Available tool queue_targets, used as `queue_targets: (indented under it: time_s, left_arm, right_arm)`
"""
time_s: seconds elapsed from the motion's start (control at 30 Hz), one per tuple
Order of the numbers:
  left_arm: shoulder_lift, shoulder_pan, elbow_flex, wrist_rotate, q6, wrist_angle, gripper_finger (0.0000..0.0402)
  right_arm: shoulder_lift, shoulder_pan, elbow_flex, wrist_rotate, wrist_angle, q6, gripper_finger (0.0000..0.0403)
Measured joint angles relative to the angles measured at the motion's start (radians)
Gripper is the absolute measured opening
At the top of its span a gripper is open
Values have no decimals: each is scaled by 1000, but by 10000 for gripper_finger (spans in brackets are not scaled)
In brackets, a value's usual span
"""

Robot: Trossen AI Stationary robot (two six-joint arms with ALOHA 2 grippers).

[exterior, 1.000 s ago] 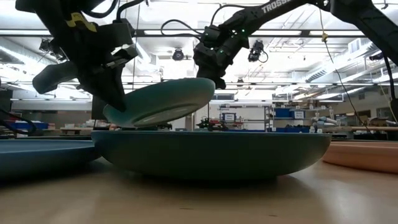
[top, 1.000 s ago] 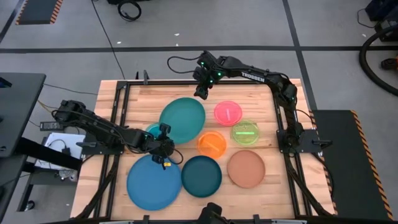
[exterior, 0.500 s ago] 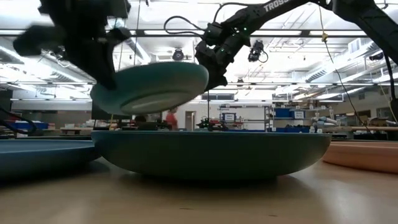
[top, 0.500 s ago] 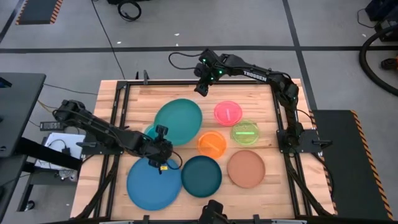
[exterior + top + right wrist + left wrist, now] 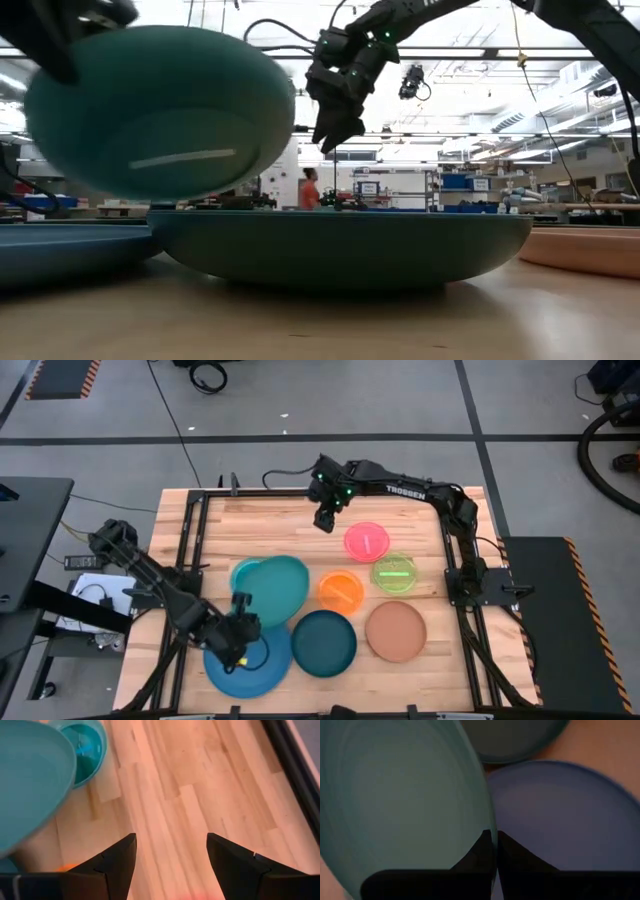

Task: Stack plastic plates
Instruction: Stack the green plate on top of the blue plate

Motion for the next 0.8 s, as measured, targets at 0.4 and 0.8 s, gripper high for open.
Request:
queue_targets:
  time_s: [0.4,0.8]
  left_arm:
    - [156,-155,66,47,-279,-48,14]
    - [397,-212,319,120,-334,-228,14]
  right_arm:
    - [0,150,0,263,-9,31,250]
    - [-2,182,0,304,-3,72,250]
